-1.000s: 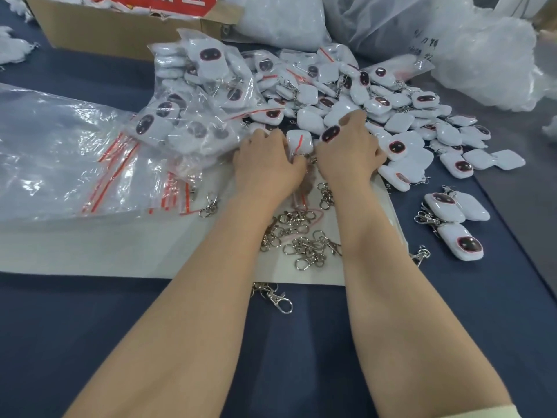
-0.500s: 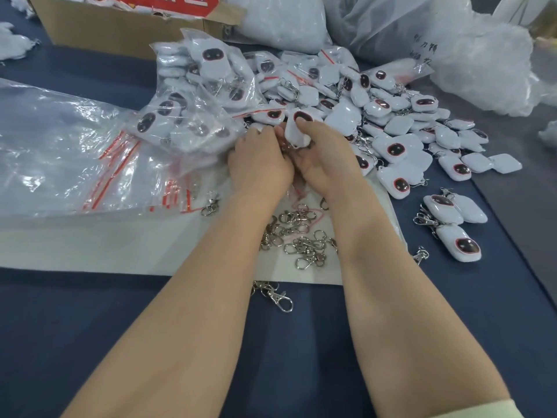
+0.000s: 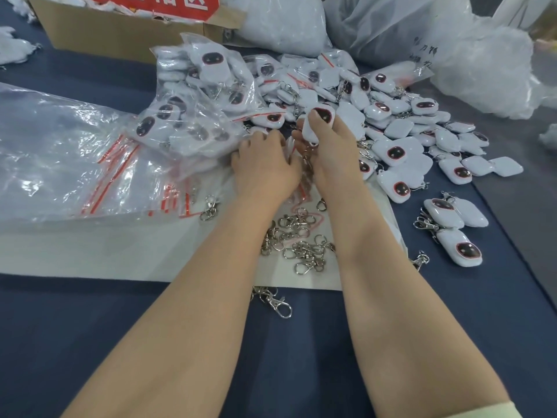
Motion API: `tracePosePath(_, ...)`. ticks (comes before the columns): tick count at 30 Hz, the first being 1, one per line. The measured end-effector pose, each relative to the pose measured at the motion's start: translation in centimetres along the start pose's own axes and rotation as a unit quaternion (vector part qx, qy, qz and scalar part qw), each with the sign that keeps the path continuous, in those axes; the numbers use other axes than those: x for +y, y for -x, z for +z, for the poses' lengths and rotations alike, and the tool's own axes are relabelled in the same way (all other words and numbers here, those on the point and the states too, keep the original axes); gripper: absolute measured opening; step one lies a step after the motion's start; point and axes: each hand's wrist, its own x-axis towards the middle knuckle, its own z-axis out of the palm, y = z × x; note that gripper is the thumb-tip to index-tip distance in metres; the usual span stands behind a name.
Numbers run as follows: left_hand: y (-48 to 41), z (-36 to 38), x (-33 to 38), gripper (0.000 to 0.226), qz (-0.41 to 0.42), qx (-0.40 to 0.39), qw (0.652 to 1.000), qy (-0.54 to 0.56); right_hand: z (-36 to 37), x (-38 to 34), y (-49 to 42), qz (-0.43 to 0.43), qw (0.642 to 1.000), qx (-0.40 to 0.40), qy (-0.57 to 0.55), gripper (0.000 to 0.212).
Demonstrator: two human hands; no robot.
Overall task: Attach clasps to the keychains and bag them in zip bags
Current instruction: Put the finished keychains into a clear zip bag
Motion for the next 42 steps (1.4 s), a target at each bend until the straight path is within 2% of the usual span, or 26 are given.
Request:
tracePosePath(8,-0.15,-0.07,0.05,0.035,-0.007,-0.005,1.0,0.011,-0.25,0.18,0.12,-0.033,0.996,-0.044,0.069,0.009)
tracePosePath(16,-0.17,-0.1,0.1,0.031,-0.007,-0.003,1.0,0.015,0.09,0.57,-0.11,-0.03,0.997,-0.026,0.073,0.007)
tracePosePath(19,-0.08,-0.11,0.14,0.031,-0.008,-0.001,1.0,0.019,0.2,0.59,-0.24,-0.011,0.998,-0.006,0.056,0.015)
tracePosePath(25,-0.11,-0.1,0.14,0.028,-0.008,0.0,1.0,0.019,-0.01,0.31,0.07,-0.029,0.997,-0.048,0.058,0.019)
tracePosePath(38,-0.15,-0.07,0.08,0.031,-0.007,0.001,1.0,0.018,-0.21,0.37,-0.17,-0.005,0.999,-0.035,0.03,0.006)
tracePosePath(42,-0.14,-0.14,0.07,0.03,-0.007,-0.004,1.0,0.02,-0.13,0.43,-0.12,-0.021,0.998,-0.04,0.043,0.01)
